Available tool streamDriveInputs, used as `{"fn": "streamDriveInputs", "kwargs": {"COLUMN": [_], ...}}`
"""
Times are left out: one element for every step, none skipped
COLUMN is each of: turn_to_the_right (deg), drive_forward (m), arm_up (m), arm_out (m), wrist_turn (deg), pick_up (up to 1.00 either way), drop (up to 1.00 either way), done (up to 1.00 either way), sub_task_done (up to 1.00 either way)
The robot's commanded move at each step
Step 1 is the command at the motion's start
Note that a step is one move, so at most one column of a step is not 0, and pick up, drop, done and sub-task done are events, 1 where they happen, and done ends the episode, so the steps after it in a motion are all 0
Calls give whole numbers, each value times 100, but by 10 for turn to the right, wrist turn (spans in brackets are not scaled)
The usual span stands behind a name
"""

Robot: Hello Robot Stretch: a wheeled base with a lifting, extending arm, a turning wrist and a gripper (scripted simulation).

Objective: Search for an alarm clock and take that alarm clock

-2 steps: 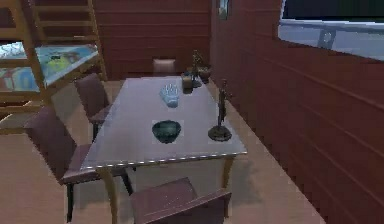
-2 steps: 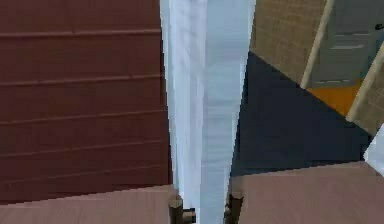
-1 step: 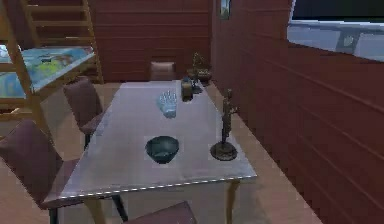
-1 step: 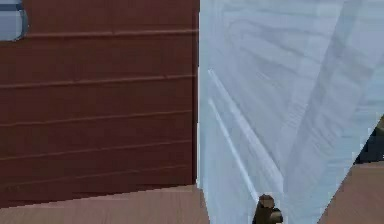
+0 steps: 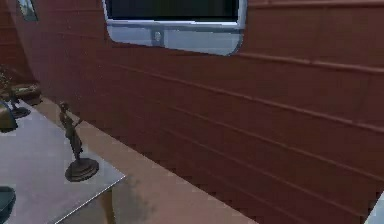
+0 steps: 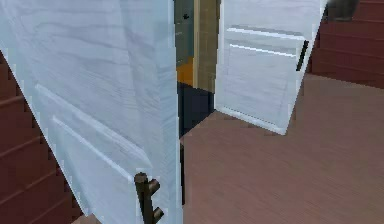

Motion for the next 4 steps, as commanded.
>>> {"fn": "streamDriveInputs", "kwargs": {"turn_to_the_right": [90, 0, -120, 0], "drive_forward": [0, 30, 0, 65], "arm_up": [0, 0, 0, 0], "arm_out": [0, 0, 0, 0], "wrist_turn": [0, 0, 0, 0], "pick_up": [0, 0, 0, 0], "drop": [0, 0, 0, 0], "done": [0, 0, 0, 0], "sub_task_done": [0, 0, 0, 0]}}
